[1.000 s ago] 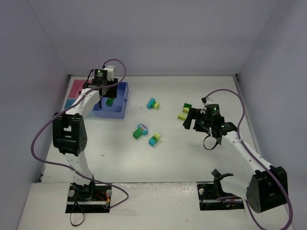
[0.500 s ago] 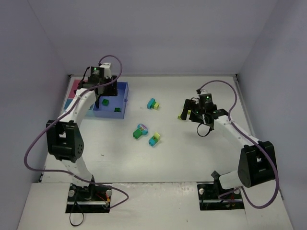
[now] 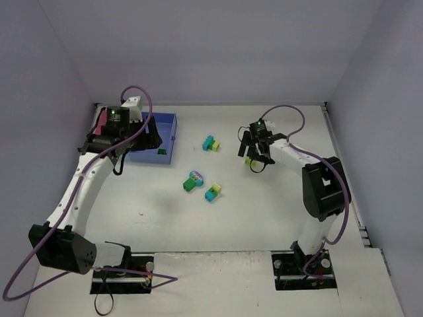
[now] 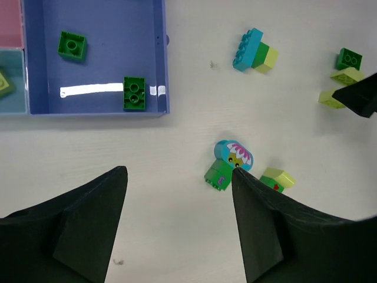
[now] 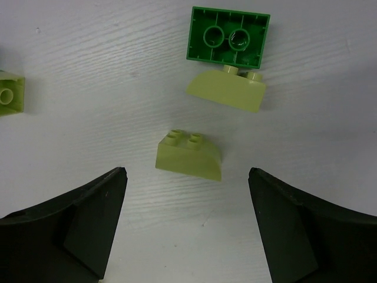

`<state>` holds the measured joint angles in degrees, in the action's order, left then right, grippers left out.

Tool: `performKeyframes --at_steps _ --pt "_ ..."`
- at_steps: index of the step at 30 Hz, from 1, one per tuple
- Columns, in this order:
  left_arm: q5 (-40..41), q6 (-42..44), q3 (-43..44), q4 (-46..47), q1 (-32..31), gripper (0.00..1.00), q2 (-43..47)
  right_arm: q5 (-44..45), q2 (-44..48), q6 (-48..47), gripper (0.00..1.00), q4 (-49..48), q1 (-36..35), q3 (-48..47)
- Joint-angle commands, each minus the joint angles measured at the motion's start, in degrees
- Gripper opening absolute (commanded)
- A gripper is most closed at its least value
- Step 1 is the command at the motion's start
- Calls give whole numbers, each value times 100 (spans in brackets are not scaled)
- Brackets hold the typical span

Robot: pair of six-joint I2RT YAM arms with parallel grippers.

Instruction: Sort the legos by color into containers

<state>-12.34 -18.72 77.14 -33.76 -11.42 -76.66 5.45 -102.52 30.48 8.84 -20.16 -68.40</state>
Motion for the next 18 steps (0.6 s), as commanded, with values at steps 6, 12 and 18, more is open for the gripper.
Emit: performKeyframes --at_steps 6,12,18 --pt "-269 -255 -375 -360 8 65 714 861 -593 739 76 636 -155 -657" --pt "-357 -290 -542 -377 8 66 828 834 -866 863 71 654 -190 -674" --pt "-445 -299 -613 -395 8 65 890 808 -998 881 55 654 -260 -692"
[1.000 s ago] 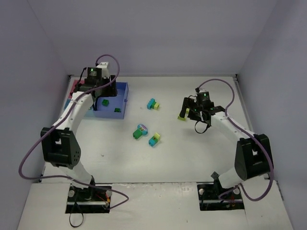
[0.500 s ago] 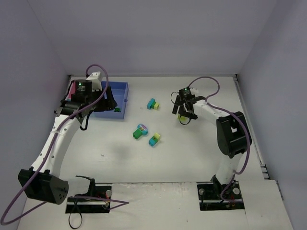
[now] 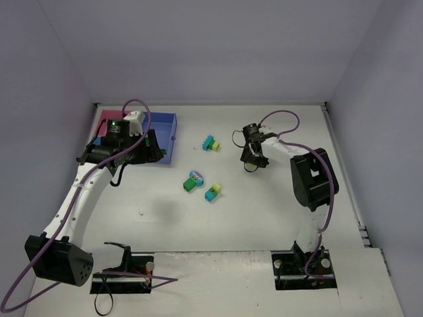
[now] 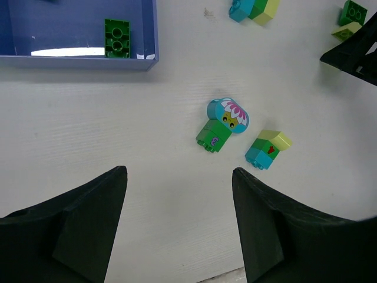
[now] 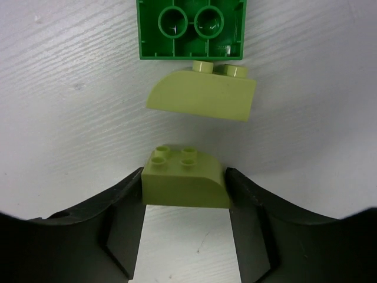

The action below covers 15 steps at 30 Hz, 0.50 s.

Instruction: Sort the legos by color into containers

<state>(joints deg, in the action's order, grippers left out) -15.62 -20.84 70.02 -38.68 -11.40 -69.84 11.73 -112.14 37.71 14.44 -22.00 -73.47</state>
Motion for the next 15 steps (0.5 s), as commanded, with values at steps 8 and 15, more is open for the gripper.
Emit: performKeyframes --at_steps 8,15 --pt "-468 -227 3 211 6 65 243 146 227 -613 0 -221 -252 52" --pt "-1380 -438 143 466 -3 65 191 -1763 2018 -2714 0 -1908 -656 983"
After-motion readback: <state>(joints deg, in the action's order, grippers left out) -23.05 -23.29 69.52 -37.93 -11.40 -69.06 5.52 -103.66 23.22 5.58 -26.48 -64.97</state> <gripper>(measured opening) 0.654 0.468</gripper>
